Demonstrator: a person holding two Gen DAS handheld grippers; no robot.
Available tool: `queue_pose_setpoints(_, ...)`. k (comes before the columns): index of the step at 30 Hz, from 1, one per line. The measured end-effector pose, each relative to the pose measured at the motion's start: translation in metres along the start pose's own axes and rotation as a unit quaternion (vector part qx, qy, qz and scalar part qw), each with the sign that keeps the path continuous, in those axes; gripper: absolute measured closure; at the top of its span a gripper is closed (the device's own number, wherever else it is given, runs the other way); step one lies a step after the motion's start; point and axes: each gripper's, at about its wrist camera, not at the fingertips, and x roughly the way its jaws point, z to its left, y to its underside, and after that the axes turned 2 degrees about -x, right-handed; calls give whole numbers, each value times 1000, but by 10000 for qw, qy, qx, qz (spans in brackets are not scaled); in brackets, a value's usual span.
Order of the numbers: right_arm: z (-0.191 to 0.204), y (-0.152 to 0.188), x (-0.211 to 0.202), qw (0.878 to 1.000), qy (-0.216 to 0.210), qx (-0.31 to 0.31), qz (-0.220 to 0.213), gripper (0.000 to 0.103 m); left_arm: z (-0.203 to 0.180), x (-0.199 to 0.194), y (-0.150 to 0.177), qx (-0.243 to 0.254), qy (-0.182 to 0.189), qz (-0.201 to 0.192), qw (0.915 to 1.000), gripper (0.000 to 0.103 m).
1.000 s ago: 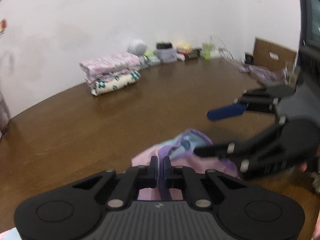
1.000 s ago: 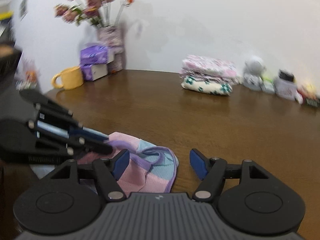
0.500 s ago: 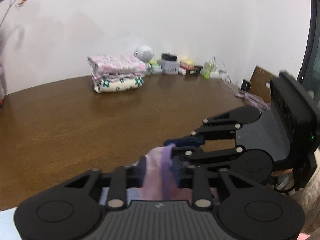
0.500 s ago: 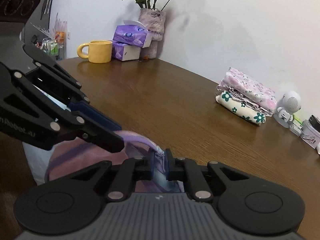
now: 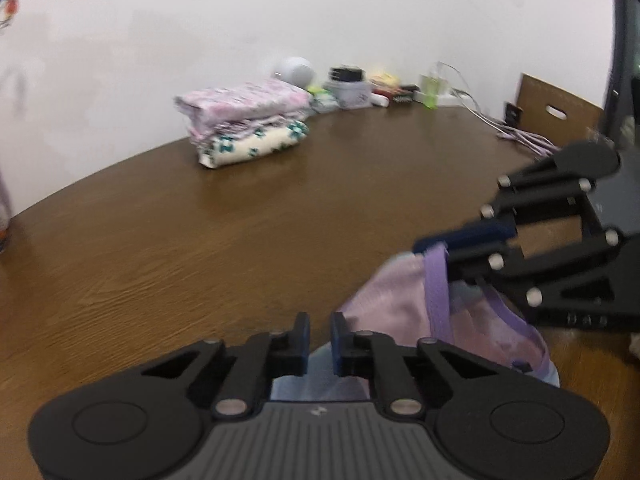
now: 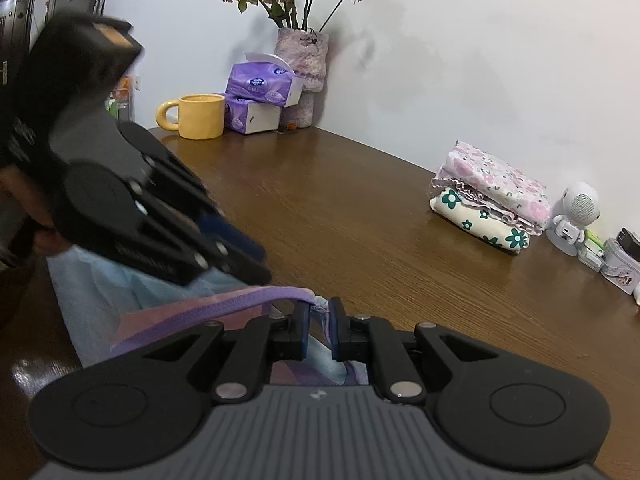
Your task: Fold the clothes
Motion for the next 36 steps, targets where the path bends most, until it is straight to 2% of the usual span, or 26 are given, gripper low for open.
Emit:
queue_pose_setpoints(5,-8,-3,-3,9995,-92,271,-118,94,-8,-6,5,109,638,-46,9979,97)
queue_pose_setpoints(9,-10,-1,-2,9992,-149,369,-66,94,-11,-3,8,1,952,77,9954,97)
queue_pose_setpoints(14,-11,3,0,9990,-158,414,51,92,6,-9,8,-439,565,-68,9974,94)
queue_pose_setpoints(16,-11,5,1,9989,-161,432,97,86,11,-12,8,-509,382,-108,9979,93)
queue_pose_setpoints(17,-12,5,2,9988,-163,441,121,79,13,-13,8,-530,330,-108,9980,93)
queue_pose_setpoints(18,-9,7,2,9991,-129,374,162,73,13,-15,10,-507,305,-114,9982,93)
queue_pose_setpoints(23,10,15,-7,9994,170,91,300,66,12,-23,19,-496,249,-177,9983,90)
queue_pose_setpoints(27,13,19,-17,9969,375,599,358,66,14,-30,27,-640,279,-268,9972,82)
queue_pose_setpoints(30,4,22,-26,9842,171,1738,274,67,15,-34,32,-747,301,-336,9962,79)
queue_pose_setpoints(33,-5,24,-29,9543,-231,2977,81,67,16,-39,38,-854,324,-404,9950,79)
queue_pose_setpoints(36,-7,26,-16,9312,-257,3631,188,67,16,-40,41,-917,397,-421,9941,81)
